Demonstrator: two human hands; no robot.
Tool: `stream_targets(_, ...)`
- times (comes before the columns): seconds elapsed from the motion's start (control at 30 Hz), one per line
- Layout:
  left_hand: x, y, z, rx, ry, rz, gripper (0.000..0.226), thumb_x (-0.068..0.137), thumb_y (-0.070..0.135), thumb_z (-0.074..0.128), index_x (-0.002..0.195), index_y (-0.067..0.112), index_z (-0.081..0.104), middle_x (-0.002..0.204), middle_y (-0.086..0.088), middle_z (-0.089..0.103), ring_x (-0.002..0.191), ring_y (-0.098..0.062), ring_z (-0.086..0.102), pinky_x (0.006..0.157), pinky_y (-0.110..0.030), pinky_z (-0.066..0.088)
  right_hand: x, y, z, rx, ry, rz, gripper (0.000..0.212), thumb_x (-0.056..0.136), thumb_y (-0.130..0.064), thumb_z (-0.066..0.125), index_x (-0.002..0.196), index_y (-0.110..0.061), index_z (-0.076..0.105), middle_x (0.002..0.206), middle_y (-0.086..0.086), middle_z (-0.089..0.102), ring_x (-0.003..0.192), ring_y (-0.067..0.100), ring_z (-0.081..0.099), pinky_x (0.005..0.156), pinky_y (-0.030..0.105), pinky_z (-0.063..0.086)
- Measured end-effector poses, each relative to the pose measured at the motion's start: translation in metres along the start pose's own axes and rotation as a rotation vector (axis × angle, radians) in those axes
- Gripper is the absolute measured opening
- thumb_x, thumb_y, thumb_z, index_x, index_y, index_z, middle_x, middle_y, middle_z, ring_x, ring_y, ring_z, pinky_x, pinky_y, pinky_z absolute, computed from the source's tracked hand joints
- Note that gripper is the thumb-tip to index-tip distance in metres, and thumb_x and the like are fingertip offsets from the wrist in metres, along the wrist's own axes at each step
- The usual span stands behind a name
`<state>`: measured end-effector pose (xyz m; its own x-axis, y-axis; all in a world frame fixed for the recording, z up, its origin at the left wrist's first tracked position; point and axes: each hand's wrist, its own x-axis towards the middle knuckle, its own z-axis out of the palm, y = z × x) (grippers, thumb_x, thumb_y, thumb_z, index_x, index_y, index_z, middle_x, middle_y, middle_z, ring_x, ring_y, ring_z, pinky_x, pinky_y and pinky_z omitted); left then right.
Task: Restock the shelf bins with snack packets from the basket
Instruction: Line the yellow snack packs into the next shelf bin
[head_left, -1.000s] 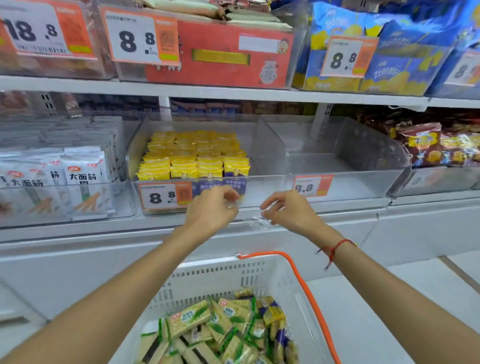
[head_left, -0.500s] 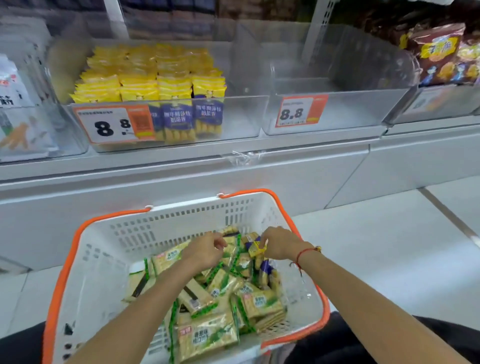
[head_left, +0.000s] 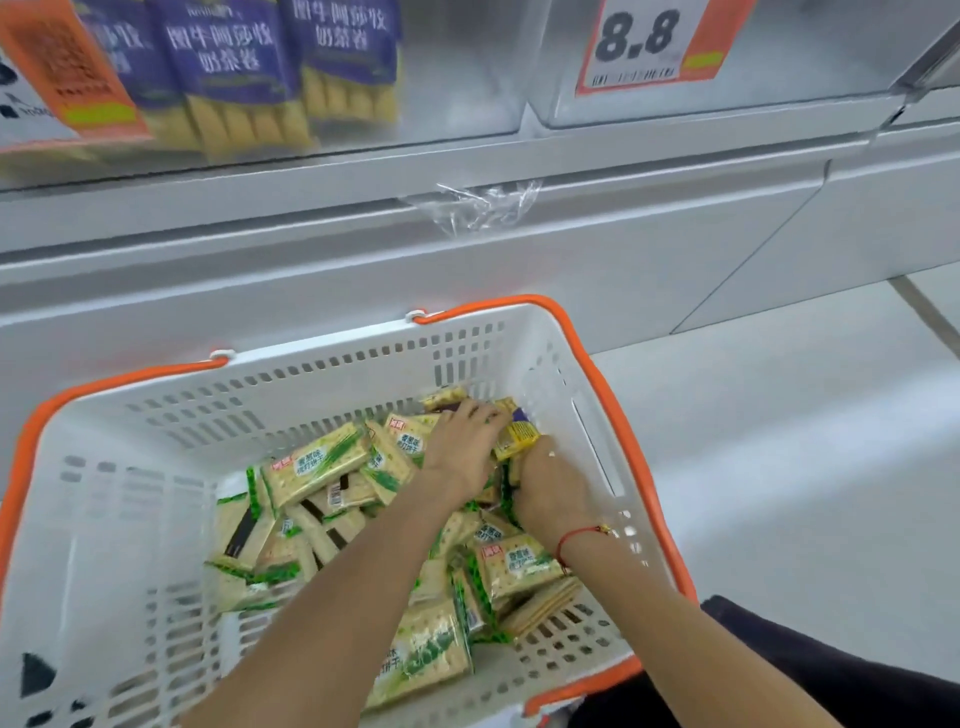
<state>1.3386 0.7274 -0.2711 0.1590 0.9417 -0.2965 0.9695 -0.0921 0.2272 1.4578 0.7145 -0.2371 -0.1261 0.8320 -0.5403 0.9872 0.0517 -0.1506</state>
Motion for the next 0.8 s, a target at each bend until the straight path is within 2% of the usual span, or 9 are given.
stream_targets(0.13,0.016,0.006,0.015,0.016,0.009,-0.034,0.077,0.078,0.013,0.073,0.145,0.025,0.035,0.146,0.005,0.041,0.132,-0.018,0.034,0.107,-0.034,0.029,0.008,0.004,0.017,0.096,0.093,0.078,0.061,0.087,-0.008,0.058,0.136,0.002,0.024,0.113,0.01,0.063,0.101,0.027,0.062,0.072,0.033,0.044)
stream_targets(0.27,0.019,-0.003,0.009,-0.085,0.105,-0.009,0.048,0.087,0.028,0.067,0.132,0.034,0.053,0.13,0.009,0.058,0.118,-0.018,0.049,0.097,-0.033,0.034,0.007,0.007,0.019,0.115,0.153,0.114,0.052,0.083,-0.007,0.064,0.126,-0.004,0.034,0.108,0.01,0.065,0.101,0.029,0.061,0.066,0.03,0.035)
stream_targets(0.37,0.007,-0.01,-0.007,-0.226,0.214,-0.033,0.023,0.094,0.031,0.058,0.115,0.032,0.065,0.105,0.007,0.066,0.103,-0.02,0.056,0.078,-0.032,0.039,0.003,0.007,0.02,0.145,0.184,0.126,0.048,0.081,-0.003,0.064,0.12,-0.005,0.037,0.103,0.011,0.065,0.097,0.03,0.062,0.064,0.033,0.037)
stream_targets(0.43,-0.003,-0.014,-0.013,-0.403,0.242,-0.144,0.024,0.096,0.035,0.054,0.113,0.023,0.066,0.105,0.002,0.066,0.104,-0.021,0.058,0.075,-0.031,0.043,0.003,0.009,0.023,0.154,0.228,0.139,0.043,0.08,0.005,0.059,0.116,-0.007,0.038,0.097,0.01,0.065,0.091,0.029,0.062,0.061,0.033,0.038)
stream_targets(0.5,-0.015,-0.017,-0.023,-0.768,0.201,-0.27,0.035,0.096,0.034,0.053,0.126,0.015,0.059,0.116,0.002,0.064,0.106,-0.018,0.059,0.084,-0.033,0.048,0.0,0.01,0.021,0.185,0.283,0.152,0.04,0.078,0.01,0.054,0.11,-0.01,0.041,0.091,0.008,0.064,0.086,0.028,0.063,0.059,0.034,0.044)
stream_targets(0.6,-0.04,-0.021,-0.042,-1.221,0.166,-0.38,0.025,0.098,0.028,0.052,0.115,0.01,0.056,0.099,0.006,0.064,0.086,-0.005,0.06,0.074,-0.023,0.048,-0.007,0.011,0.012,0.237,0.317,0.108,0.039,0.078,0.004,0.059,0.112,-0.012,0.048,0.094,0.005,0.063,0.089,0.026,0.062,0.07,0.037,0.053)
stream_targets(0.63,-0.049,-0.025,-0.047,-1.291,0.148,-0.415,0.02,0.098,0.03,0.051,0.106,0.013,0.058,0.095,0.008,0.064,0.084,-0.001,0.058,0.073,-0.021,0.046,-0.009,0.01,0.009,0.236,0.301,0.09,0.039,0.078,0.001,0.06,0.114,-0.013,0.051,0.1,0.005,0.063,0.092,0.026,0.062,0.072,0.036,0.053)
stream_targets(0.7,-0.065,-0.032,-0.056,-1.412,0.112,-0.465,0.022,0.097,0.035,0.05,0.097,0.018,0.063,0.097,0.005,0.068,0.091,-0.004,0.06,0.085,-0.026,0.044,-0.015,0.009,0.0,0.264,0.207,0.062,0.033,0.079,-0.007,0.06,0.111,-0.013,0.061,0.106,0.003,0.065,0.093,0.023,0.063,0.073,0.032,0.054)
stream_targets(0.8,-0.087,-0.043,-0.068,-1.531,0.095,-0.495,0.028,0.098,0.04,0.047,0.105,0.02,0.065,0.103,0.001,0.07,0.097,-0.012,0.062,0.094,-0.03,0.042,-0.027,0.0,-0.019,0.586,-0.001,0.03,0.022,0.08,-0.003,0.06,0.099,-0.003,0.072,0.092,0.012,0.072,0.083,0.025,0.066,0.067,0.028,0.052)
